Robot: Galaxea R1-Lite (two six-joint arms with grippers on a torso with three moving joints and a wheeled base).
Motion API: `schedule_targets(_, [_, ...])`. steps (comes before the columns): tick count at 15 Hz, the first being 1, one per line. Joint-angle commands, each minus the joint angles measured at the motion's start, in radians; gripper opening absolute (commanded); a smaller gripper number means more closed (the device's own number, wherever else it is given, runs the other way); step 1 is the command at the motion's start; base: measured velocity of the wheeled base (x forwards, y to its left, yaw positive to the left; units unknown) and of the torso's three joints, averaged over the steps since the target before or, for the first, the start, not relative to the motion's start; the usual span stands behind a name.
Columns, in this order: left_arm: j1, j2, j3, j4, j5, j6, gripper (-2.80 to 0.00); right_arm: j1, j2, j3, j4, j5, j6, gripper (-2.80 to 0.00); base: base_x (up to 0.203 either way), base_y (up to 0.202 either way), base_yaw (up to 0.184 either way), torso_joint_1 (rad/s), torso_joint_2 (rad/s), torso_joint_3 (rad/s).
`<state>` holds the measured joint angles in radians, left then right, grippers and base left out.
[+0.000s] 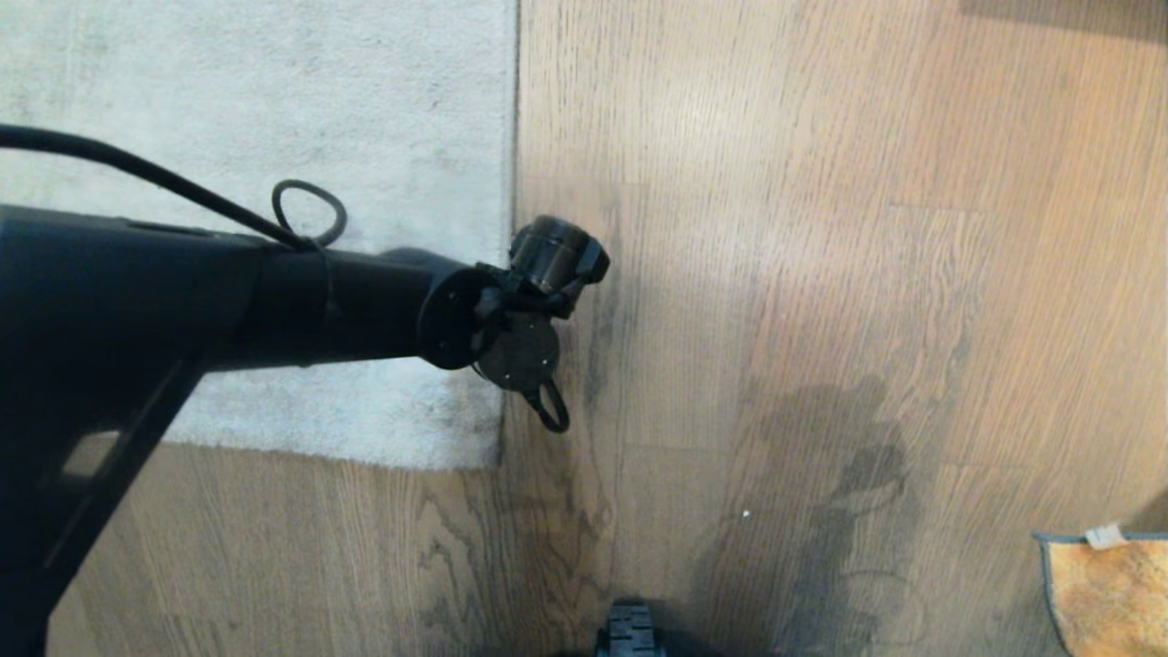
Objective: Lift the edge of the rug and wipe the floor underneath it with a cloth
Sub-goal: Lift up the carpet
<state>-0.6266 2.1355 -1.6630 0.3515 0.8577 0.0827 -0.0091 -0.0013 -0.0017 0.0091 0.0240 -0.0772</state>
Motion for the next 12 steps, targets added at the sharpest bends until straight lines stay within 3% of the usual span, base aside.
schedule_targets(1, [0.024, 0.003, 0.002, 0.006, 0.012, 0.003, 0.00, 0.000, 0.001, 0.000, 0.000, 0.001, -0.001, -2.80, 0.000, 0.000, 0.000, 0.000, 0.00, 0.000])
schedule_targets(12, [0.061, -0.073, 0.038, 0.012, 0.015, 0.067, 0.00, 0.000, 0.001, 0.000, 0.000, 0.001, -0.001, -2.80, 0.000, 0.000, 0.000, 0.000, 0.00, 0.000])
